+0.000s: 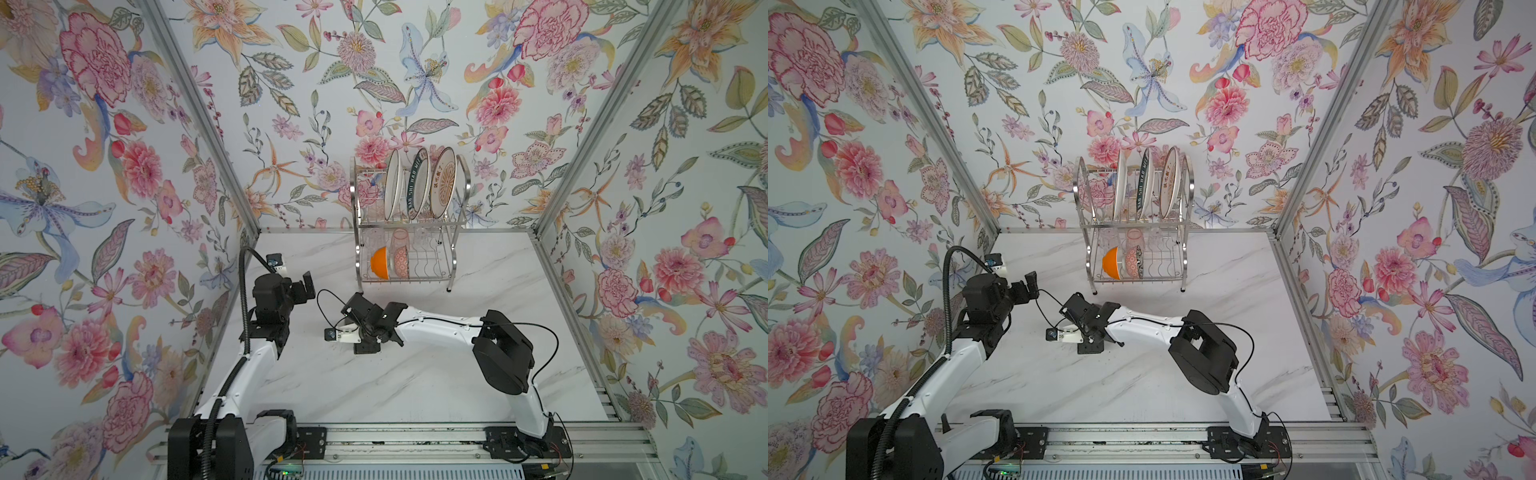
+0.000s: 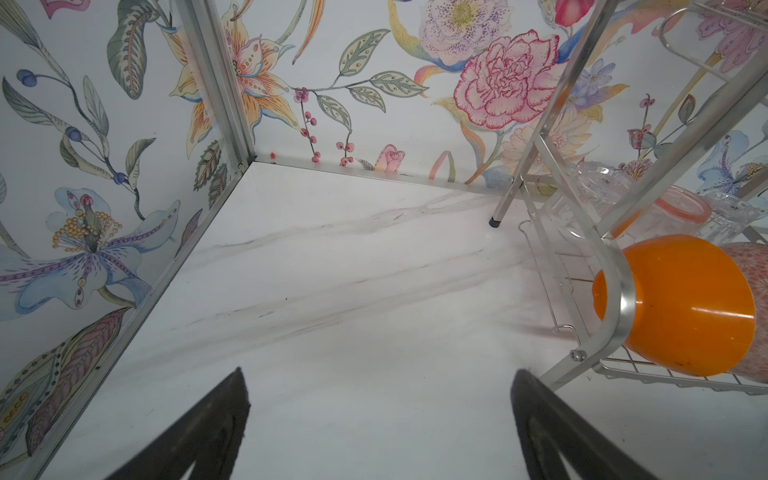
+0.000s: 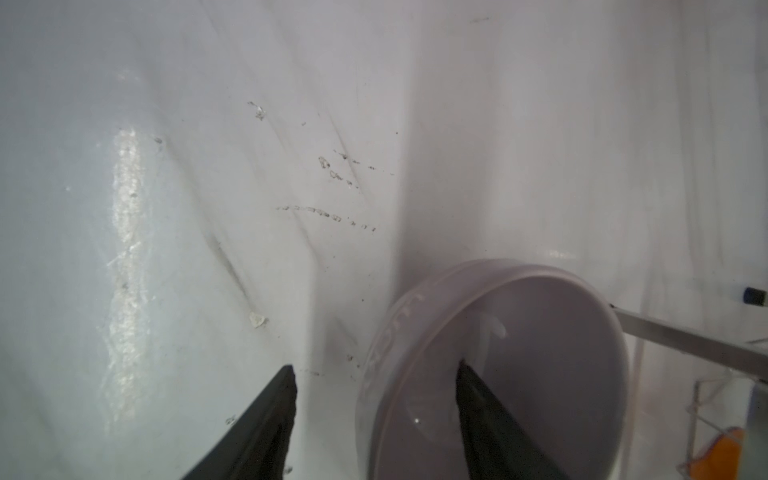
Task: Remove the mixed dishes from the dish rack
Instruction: 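Set the lavender bowl down on the table with the right gripper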
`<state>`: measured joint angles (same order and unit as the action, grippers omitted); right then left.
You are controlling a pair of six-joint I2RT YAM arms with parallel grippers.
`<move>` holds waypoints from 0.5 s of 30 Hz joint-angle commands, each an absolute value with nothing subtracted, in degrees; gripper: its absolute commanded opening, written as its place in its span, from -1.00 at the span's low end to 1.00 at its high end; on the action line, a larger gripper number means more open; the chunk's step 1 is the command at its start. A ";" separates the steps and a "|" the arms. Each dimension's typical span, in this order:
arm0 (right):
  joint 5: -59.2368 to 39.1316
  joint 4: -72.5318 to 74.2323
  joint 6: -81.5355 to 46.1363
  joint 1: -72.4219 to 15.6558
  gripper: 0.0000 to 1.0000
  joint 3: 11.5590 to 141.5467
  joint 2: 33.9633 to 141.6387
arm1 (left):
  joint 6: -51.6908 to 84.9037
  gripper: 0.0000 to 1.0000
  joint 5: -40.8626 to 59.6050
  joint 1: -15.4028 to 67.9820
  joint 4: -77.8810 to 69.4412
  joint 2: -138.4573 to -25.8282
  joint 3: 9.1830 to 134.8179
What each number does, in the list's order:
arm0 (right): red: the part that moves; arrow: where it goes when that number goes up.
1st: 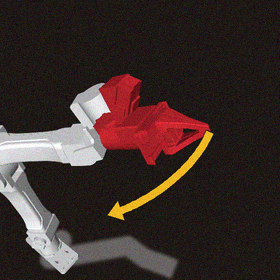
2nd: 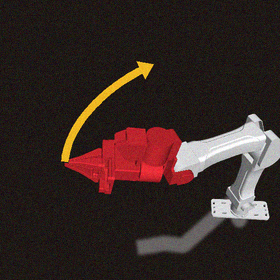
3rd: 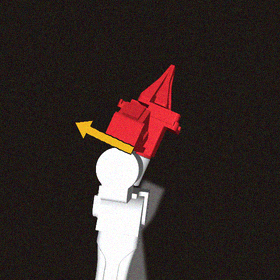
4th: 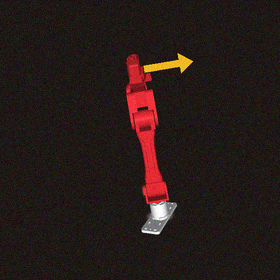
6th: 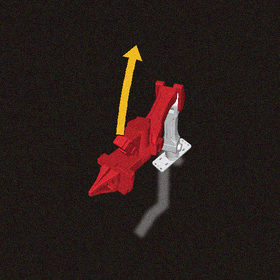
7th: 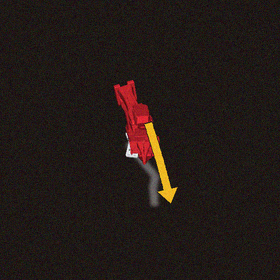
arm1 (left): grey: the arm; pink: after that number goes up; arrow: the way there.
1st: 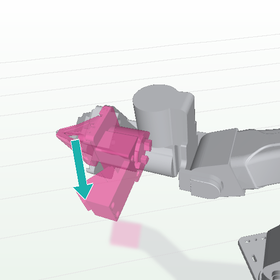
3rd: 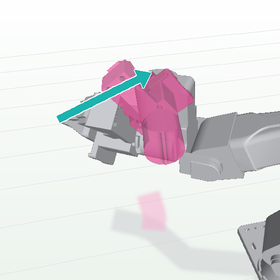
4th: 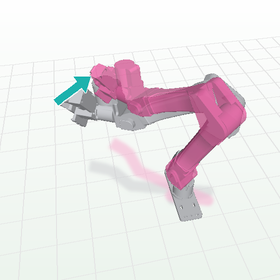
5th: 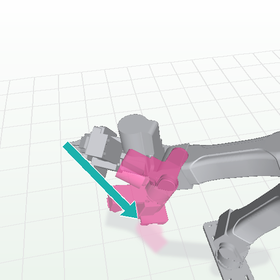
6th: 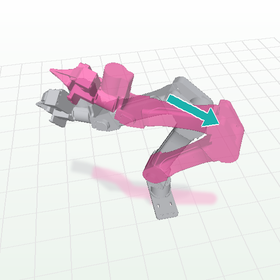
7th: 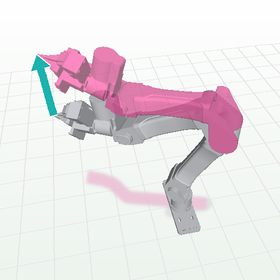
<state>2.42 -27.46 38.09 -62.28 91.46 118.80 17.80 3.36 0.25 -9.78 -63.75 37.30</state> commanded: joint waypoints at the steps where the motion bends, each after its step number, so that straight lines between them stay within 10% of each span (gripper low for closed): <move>1: -1.22 -25.01 34.63 -60.86 0.29 89.87 114.92 | 15.10 0.99 5.90 -0.53 -8.43 -62.26 39.60; 15: -8.16 -4.63 22.37 -54.31 0.28 76.12 101.77 | 10.76 0.99 22.39 -0.52 -13.80 -57.02 39.86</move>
